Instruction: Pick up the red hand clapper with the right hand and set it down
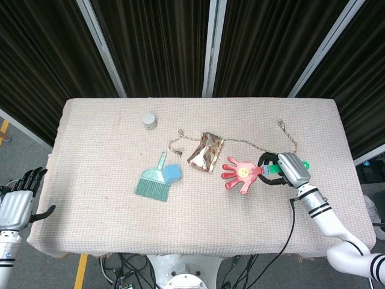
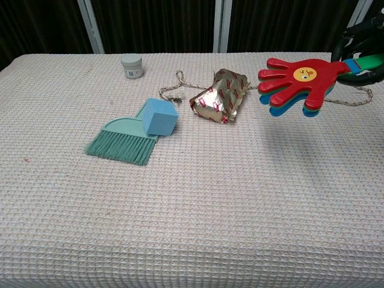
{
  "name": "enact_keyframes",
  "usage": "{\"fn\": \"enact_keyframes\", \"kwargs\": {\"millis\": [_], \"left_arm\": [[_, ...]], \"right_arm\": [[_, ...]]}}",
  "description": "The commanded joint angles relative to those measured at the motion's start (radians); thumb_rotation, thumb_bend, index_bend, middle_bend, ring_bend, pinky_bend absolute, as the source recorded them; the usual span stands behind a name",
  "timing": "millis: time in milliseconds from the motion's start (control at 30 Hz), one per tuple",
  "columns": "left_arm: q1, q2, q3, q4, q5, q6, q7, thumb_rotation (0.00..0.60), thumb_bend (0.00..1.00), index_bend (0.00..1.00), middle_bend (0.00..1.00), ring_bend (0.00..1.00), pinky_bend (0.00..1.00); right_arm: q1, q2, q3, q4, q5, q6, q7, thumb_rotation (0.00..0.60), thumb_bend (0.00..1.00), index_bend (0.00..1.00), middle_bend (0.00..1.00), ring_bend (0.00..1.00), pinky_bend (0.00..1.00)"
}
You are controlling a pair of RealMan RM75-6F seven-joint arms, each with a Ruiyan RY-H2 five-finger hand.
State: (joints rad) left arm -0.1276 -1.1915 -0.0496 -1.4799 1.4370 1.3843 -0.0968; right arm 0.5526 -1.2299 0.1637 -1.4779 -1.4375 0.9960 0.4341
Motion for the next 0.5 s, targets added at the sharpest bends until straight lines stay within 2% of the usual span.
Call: {"fn": "enact_keyframes", "kwargs": {"millis": [33, 100, 200, 333, 500], "left_arm": [[-0.001, 0.000, 0.000, -0.001, 0.001, 0.000, 0.001, 0.600, 0.21, 0.07, 0.03, 0.00, 0.17], [-0.002, 0.001, -0.001, -0.001, 0.002, 0.001, 0.001, 0.600, 0.21, 0.07, 0.03, 0.00, 0.17], [-0.001, 0.002, -0.002, -0.001, 0.004, 0.007, 0.001, 0.600, 0.21, 0.07, 0.03, 0.00, 0.17], [0.001, -0.001, -0.006, 0.005, 0.011, 0.024, 0.000, 0.600, 0.21, 0.07, 0.03, 0.00, 0.16], [0.002, -0.004, -0.007, 0.007, 0.019, 0.035, 0.003, 0.600, 0.21, 0.07, 0.03, 0.00, 0.16]], "right_arm": [[-0.020, 0.039, 0.059, -0.148, 0.119, -0.047, 0.187, 0.600, 0.57, 0.90, 0.80, 0.90, 1.00], [-0.039, 0.051, 0.069, -0.152, 0.068, -0.043, 0.429, 0.600, 0.57, 0.90, 0.80, 0.90, 1.00], [-0.058, 0.060, 0.071, -0.118, -0.010, -0.008, 0.711, 0.600, 0.57, 0.90, 0.80, 0.90, 1.00], [-0.077, 0.063, 0.064, -0.079, -0.078, 0.056, 1.011, 0.600, 0.57, 0.90, 0.80, 0.90, 1.00], [-0.096, 0.061, 0.053, -0.040, -0.117, 0.126, 1.490, 0.600, 0.57, 0.91, 0.80, 0.90, 1.00]]}}
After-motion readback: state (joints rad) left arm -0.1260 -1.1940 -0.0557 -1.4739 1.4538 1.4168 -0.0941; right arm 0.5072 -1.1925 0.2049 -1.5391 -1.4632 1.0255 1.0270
